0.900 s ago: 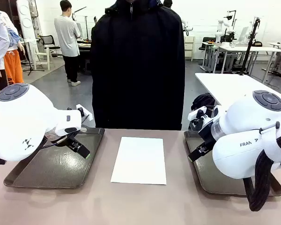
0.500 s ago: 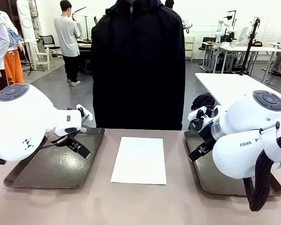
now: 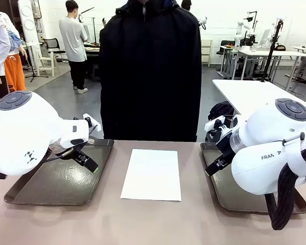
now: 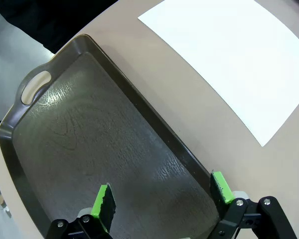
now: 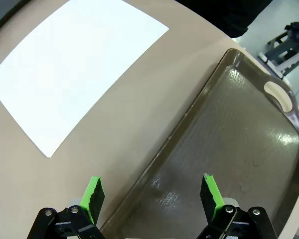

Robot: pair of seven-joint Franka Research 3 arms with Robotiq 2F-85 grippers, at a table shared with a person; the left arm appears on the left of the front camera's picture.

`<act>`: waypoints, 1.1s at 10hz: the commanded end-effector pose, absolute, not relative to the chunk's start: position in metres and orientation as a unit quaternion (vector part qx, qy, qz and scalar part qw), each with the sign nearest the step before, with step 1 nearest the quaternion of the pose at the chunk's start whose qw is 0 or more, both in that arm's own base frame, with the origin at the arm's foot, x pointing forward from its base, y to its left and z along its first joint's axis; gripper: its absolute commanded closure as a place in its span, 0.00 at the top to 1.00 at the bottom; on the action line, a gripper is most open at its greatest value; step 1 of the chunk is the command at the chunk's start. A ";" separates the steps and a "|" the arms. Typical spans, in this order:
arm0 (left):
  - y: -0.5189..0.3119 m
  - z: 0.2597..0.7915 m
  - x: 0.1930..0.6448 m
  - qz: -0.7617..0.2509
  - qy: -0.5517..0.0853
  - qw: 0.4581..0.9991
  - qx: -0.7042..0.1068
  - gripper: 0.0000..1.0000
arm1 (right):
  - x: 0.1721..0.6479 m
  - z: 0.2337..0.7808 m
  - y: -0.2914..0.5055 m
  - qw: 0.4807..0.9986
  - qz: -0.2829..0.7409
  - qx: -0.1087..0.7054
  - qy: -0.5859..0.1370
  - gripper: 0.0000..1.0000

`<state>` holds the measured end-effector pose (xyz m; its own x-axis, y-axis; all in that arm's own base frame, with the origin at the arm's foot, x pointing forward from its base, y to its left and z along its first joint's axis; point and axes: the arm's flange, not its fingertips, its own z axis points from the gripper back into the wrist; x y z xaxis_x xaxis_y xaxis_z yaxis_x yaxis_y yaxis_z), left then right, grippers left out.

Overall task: Sort the A4 documents.
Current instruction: Receive the A4 Paper.

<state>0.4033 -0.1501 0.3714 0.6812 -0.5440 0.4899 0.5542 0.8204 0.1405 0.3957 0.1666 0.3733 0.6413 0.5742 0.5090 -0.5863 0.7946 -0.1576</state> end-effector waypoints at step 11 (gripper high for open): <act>-0.150 0.371 0.403 -0.299 -0.264 0.917 -0.010 1.00 | 0.396 0.373 0.167 0.906 0.320 0.011 -0.277 1.00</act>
